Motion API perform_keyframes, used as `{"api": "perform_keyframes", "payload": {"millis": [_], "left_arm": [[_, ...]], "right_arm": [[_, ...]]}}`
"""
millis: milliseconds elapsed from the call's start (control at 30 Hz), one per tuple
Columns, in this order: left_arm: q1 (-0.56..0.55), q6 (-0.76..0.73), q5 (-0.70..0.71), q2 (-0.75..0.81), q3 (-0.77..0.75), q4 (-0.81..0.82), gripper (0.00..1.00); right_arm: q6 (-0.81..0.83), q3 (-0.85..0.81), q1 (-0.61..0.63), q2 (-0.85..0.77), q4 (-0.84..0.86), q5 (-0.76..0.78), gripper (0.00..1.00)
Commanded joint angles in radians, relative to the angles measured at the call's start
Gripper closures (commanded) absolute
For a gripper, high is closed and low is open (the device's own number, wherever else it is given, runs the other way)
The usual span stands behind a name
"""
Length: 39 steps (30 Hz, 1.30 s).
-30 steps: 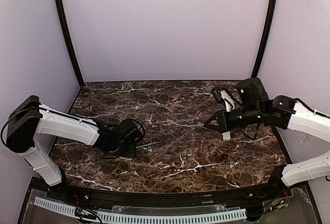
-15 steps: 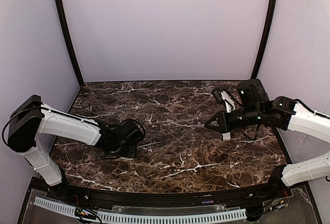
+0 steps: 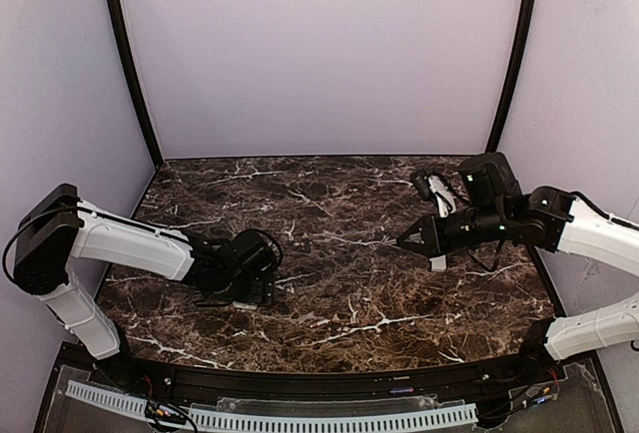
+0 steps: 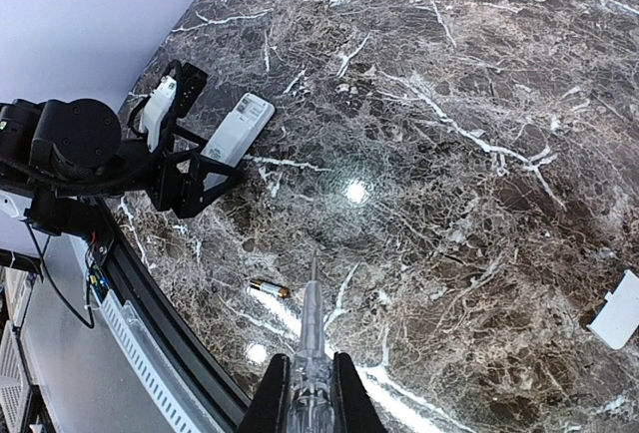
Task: Unload the batteries from the remote control
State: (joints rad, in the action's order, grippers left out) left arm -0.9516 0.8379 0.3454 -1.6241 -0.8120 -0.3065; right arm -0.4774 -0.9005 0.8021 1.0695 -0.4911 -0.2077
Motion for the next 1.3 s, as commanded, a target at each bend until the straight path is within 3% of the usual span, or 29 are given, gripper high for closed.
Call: {"api": "perform_keyframes", "payload": {"millis": [0,233,500,800,967,1267], "left_arm": [[0.001,-0.023,-0.022,0.044,0.022,-0.026,0.07],[0.001,-0.156,0.008,0.122,0.007,-0.071,0.05],[0.0,-0.435,0.008,0.304,0.016,-0.085,0.09],[-0.021,-0.713,-0.202,0.468,-0.013,-0.056,0.15],[-0.107,-0.871,-0.319,0.493,-0.046,-0.032,0.18],[-0.172,-0.943,-0.406,0.392,-0.161,-0.019,0.27]], "right_arm": [[-0.005,0.008,-0.009,-0.016,0.036,0.014,1.0],[0.006,-0.005,-0.009,-0.004,0.03,-0.005,1.0],[0.034,-0.044,-0.008,0.055,0.013,-0.095,1.0],[0.079,-0.102,-0.007,0.18,0.019,-0.352,1.0],[0.087,-0.115,0.007,0.235,0.045,-0.467,1.0],[0.097,-0.173,0.086,0.327,0.06,-0.535,1.0]]}}
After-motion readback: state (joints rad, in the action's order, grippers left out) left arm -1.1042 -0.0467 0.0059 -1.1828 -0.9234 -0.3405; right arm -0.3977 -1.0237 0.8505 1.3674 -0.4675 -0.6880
